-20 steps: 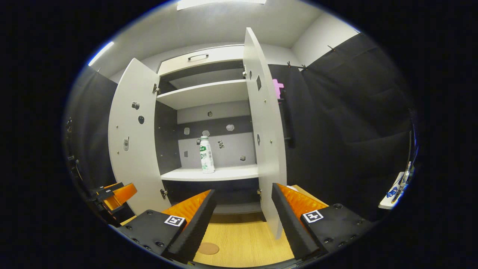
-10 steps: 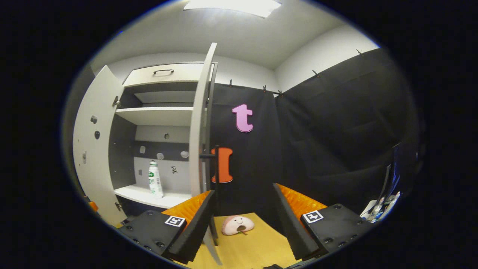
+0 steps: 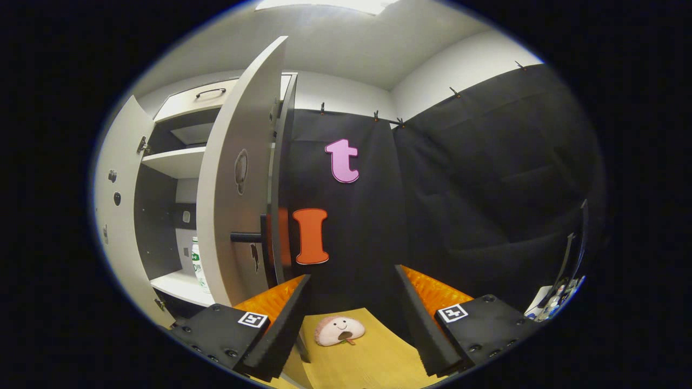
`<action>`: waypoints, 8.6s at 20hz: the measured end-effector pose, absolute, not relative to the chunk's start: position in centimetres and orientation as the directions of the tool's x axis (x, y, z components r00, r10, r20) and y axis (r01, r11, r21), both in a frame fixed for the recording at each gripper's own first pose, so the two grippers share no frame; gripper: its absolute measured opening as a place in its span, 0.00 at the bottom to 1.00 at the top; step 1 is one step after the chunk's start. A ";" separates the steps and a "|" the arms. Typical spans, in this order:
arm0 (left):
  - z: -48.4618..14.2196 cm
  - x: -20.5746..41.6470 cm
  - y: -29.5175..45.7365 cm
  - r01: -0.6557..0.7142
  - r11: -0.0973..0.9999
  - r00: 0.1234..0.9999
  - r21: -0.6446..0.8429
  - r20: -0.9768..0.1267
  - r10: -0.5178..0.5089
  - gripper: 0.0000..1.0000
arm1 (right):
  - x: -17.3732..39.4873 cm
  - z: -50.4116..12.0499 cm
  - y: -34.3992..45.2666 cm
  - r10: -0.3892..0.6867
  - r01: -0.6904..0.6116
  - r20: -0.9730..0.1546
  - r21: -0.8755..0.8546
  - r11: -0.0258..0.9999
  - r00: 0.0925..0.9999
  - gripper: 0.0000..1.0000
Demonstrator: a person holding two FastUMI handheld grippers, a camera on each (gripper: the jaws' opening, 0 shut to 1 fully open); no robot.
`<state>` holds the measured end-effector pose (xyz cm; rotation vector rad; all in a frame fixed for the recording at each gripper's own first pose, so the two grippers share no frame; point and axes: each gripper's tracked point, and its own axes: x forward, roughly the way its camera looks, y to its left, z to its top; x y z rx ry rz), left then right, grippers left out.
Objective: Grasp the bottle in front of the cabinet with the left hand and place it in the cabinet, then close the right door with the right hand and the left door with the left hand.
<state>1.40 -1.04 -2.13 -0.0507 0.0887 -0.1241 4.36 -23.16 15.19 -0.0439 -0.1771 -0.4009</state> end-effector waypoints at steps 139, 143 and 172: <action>4.8 22.8 -9.7 0.245 0.968 0.969 -0.046 -0.009 -0.246 0.96 | -6.5 8.1 -13.6 -0.194 0.197 0.094 -0.022 0.980 0.976 0.97; 5.4 21.6 -9.5 0.246 0.968 0.969 -0.059 -0.006 -0.246 0.95 | -5.8 7.4 -12.9 -0.179 0.180 0.077 -0.011 0.984 0.981 0.97; 6.9 5.8 1.4 0.081 0.997 0.996 -0.017 0.050 -0.080 0.96 | -1.2 3.9 -5.1 0.006 -0.006 0.025 0.001 1.000 1.000 0.97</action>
